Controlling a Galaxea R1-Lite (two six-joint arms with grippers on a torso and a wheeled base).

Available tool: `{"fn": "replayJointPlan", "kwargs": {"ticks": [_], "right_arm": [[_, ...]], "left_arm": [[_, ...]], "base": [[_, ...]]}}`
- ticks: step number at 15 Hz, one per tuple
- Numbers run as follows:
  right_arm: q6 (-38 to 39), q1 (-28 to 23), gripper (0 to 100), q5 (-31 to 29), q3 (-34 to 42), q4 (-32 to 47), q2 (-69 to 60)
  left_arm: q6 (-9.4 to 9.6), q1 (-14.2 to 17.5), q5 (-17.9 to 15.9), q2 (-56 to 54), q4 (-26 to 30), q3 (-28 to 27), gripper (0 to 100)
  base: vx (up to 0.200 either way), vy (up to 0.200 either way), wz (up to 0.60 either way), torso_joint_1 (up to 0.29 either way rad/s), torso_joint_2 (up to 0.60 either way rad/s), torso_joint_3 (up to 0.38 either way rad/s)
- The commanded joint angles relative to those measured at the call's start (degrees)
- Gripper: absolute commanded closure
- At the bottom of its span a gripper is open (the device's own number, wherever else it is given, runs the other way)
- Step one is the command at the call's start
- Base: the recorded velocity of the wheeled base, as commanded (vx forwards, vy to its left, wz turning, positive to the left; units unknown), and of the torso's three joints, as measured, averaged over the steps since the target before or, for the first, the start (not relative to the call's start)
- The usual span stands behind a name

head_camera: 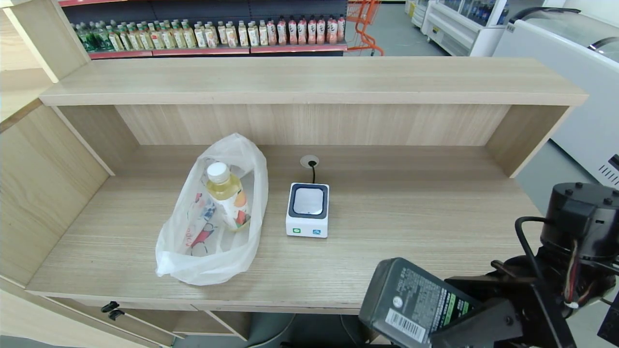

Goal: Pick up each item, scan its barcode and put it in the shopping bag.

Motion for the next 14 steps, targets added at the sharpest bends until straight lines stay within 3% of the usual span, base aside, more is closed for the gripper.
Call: {"fn": "replayJointPlan", "kwargs": {"ticks": [1, 3, 4, 5, 6, 8, 10, 12, 13, 14], "right_arm": [[12.9, -8.2, 100, -5.8, -5.3, 3.2, -6.1], [37.3, -18.2, 100, -22.9, -6.1, 8.2, -11.7], [41.0, -18.2, 100, -25.0, -6.1, 8.0, -12.1], [51.8, -18.9, 100, -30.9, -6.6, 6.5, -12.6], [60.9, -24.4, 100, -27.6, -3.6, 6.7, -13.2], [69.3, -29.6, 100, -24.8, -4.0, 11.8, -14.1], [82.5, -30.2, 100, -27.8, -5.0, 13.2, -14.5], [102.5, -27.5, 100, -37.0, -5.8, 12.5, -14.3], [116.7, -22.0, 100, -44.9, -6.0, 12.5, -13.4], [125.7, -17.4, 100, -50.5, -6.8, 12.4, -12.2]], "left_arm": [[0.02, 0.0, 0.0, 0.0, 0.0, 0.0, 0], [0.02, 0.0, 0.0, 0.0, 0.0, 0.0, 0], [0.02, 0.0, 0.0, 0.0, 0.0, 0.0, 0], [0.02, 0.0, 0.0, 0.0, 0.0, 0.0, 0], [0.02, 0.0, 0.0, 0.0, 0.0, 0.0, 0], [0.02, 0.0, 0.0, 0.0, 0.0, 0.0, 0], [0.02, 0.0, 0.0, 0.0, 0.0, 0.0, 0], [0.02, 0.0, 0.0, 0.0, 0.0, 0.0, 0], [0.02, 0.0, 0.0, 0.0, 0.0, 0.0, 0], [0.02, 0.0, 0.0, 0.0, 0.0, 0.0, 0]], "base": [[0.000, 0.000, 0.00, 0.000, 0.00, 0.000], [0.000, 0.000, 0.00, 0.000, 0.00, 0.000], [0.000, 0.000, 0.00, 0.000, 0.00, 0.000], [0.000, 0.000, 0.00, 0.000, 0.00, 0.000], [0.000, 0.000, 0.00, 0.000, 0.00, 0.000], [0.000, 0.000, 0.00, 0.000, 0.00, 0.000], [0.000, 0.000, 0.00, 0.000, 0.00, 0.000], [0.000, 0.000, 0.00, 0.000, 0.00, 0.000], [0.000, 0.000, 0.00, 0.000, 0.00, 0.000], [0.000, 0.000, 0.00, 0.000, 0.00, 0.000]]}}
